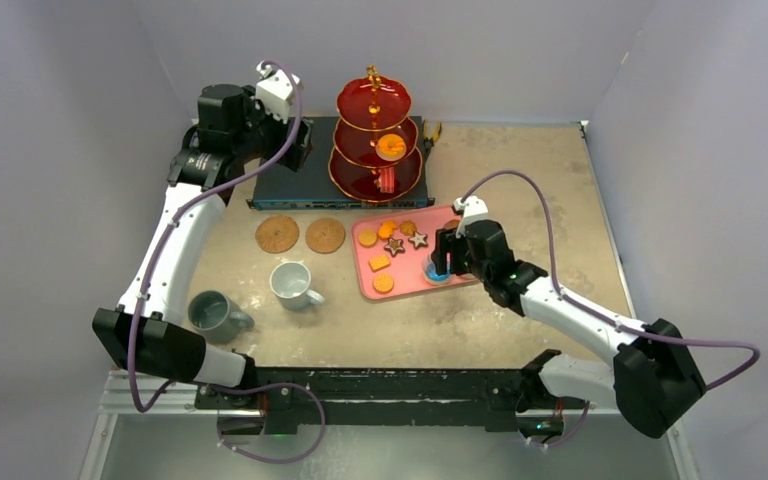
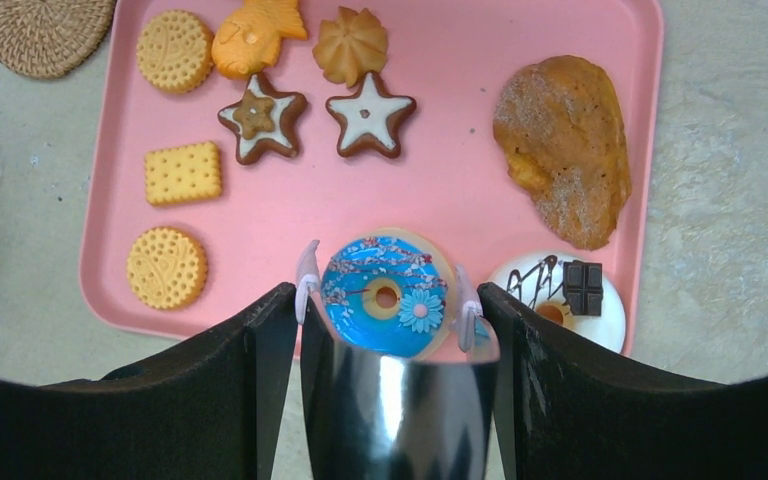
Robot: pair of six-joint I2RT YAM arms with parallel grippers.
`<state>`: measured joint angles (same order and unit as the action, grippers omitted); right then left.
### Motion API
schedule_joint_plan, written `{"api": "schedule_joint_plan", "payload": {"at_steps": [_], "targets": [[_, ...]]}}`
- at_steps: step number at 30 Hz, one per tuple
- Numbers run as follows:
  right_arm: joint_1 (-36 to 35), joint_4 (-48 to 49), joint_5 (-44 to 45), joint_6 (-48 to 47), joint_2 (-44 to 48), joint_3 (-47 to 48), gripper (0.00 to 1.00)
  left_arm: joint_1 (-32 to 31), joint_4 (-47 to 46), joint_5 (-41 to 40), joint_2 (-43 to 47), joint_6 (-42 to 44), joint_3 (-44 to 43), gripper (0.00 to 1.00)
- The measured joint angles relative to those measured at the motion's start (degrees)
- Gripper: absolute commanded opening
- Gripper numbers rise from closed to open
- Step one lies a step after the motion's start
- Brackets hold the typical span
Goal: Serve the afternoon tea
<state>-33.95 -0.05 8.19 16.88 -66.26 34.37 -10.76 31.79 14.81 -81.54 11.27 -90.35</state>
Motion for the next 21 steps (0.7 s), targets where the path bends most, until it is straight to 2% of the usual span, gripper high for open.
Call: {"api": "schedule_joint_plan", "payload": {"at_steps": [11,14,18,21], "targets": [[-4.7,0.0,4.7,0.0,-4.2,0.7,0.67,0.0,0.0,0.0,0.0,-0.1,-0.5,0.89],[-5.9,0.0,5.7,0.0,-5.5,1.3,0.62,0.0,0.0,0.0,0.0,-0.2,-0.5,0.89],[-6.2,-0.1,6.2,0.1,-5.6,1.6,0.51,0.0,0.0,0.0,0.0,-0.2,-0.5,0.88],[-6.2,-1.8,6.6,0.1,-5.2,2.8,0.50,0.0,0.0,0.0,0.0,-0.1,-0.5,0.88]]}}
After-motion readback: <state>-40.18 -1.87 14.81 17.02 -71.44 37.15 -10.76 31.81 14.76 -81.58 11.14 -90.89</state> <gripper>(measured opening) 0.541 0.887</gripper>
